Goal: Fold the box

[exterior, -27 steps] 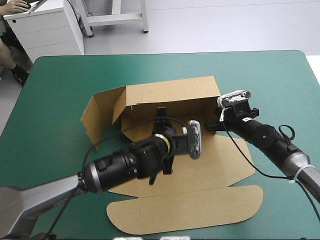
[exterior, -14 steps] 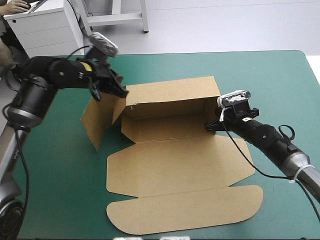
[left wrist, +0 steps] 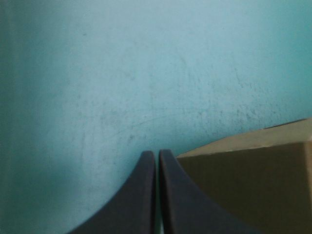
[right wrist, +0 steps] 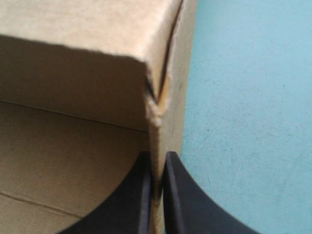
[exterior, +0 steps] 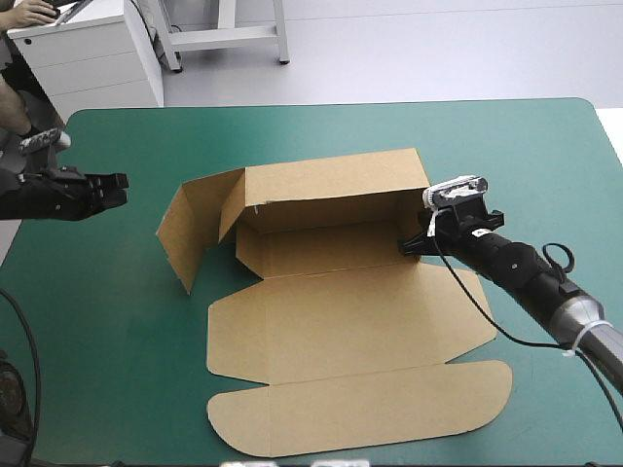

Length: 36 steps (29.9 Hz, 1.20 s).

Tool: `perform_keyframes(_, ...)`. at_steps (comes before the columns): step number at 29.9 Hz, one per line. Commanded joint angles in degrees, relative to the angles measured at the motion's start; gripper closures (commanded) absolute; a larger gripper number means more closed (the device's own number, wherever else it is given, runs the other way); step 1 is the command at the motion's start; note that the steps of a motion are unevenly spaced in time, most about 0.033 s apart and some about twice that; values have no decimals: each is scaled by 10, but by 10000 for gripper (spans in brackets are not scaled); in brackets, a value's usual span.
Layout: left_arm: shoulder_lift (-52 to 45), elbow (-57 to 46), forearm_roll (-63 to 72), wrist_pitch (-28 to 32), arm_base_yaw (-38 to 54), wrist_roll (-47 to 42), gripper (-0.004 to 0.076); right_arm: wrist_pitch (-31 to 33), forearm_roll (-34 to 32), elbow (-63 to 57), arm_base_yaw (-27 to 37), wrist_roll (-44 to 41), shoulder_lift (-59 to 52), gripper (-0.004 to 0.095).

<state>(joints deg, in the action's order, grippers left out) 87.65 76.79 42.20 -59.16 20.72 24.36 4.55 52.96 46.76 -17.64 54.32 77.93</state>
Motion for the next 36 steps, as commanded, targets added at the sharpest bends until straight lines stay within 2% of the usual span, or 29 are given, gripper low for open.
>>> perform_keyframes(1, -26, -46, 88, 44, 32, 17, 718, -8, 1, 19, 1, -1, -17, 928)
perform_keyframes(6, -26, -110, 133, 59, 53, 53, 718, -8, 1, 19, 1, -1, -17, 928)
perform_keyframes(12, -26, -132, 131, 55, 53, 65, 718, 14, 1, 26, 4, -28, -17, 928)
perform_keyframes(15, -26, -132, 132, 50, 53, 78, 718, 102, -3, 58, 24, -58, -17, 926)
perform_keyframes(18, -26, -132, 135, 50, 53, 78, 718, 187, -35, 116, 58, -153, -17, 926)
perform_keyframes(22, -26, -132, 140, 47, 53, 80, 718, 279, -177, 202, 85, -322, -17, 926)
perform_keyframes(26, -26, -132, 146, 47, 53, 82, 718, 373, -302, 265, 86, -439, -15, 925)
perform_keyframes(30, -26, -132, 146, 47, 53, 82, 718, 485, -320, 304, 86, -466, -3, 925)
perform_keyframes(36, -26, -132, 146, 47, 53, 77, 718, 614, -320, 318, 86, -474, 46, 926)
